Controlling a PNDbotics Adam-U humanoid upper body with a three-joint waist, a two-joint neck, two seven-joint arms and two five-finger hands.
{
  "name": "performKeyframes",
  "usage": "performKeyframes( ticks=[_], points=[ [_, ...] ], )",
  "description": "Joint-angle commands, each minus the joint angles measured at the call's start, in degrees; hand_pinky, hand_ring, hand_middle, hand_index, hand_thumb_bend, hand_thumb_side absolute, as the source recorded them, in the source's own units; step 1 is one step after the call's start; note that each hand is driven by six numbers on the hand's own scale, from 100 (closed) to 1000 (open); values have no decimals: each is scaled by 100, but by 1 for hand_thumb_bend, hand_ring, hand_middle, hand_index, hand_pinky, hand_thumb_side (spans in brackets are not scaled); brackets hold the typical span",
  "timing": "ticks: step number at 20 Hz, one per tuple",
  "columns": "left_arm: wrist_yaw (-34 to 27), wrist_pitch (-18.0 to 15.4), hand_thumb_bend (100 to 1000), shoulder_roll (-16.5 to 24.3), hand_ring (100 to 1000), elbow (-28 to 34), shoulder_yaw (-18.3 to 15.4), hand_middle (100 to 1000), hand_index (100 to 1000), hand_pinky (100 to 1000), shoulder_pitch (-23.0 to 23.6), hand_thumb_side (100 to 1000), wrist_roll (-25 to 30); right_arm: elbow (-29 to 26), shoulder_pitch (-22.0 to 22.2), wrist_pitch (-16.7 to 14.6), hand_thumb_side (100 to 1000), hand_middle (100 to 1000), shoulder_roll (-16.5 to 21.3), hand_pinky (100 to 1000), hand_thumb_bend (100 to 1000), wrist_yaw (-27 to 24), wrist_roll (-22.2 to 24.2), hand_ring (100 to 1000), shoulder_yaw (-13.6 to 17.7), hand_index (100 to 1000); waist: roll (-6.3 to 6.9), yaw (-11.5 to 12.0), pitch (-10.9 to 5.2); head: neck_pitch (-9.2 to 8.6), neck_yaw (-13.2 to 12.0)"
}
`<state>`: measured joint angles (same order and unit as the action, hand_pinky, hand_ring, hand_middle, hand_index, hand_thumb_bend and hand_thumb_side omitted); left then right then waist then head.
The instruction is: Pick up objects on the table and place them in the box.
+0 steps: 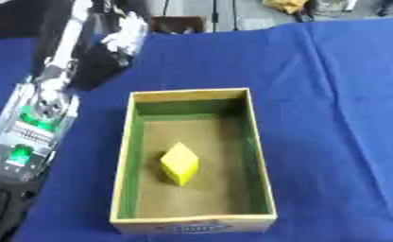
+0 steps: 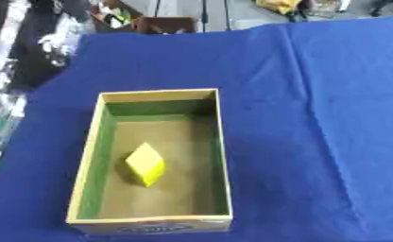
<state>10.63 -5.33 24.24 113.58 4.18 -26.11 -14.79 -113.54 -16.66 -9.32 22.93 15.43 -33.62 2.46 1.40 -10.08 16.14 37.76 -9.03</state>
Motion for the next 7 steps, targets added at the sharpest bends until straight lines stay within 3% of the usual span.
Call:
performKeyframes(
  ticks=[1, 7],
  points=[
    [-675, -377, 100, -110, 480, 101, -219, 471, 768, 292, 113, 844, -92, -105, -70, -2, 579, 513, 68, 578, 100, -38, -43, 631, 73, 758, -28, 16, -129, 3, 18],
    [-965, -440, 100, -374, 492, 101, -411, 492, 768, 308, 408, 854, 16, -105, -81, -6, 574, 515, 63, 576, 100, -57, -67, 630, 93, 758, -61, 45, -175, 61, 13]
  ],
)
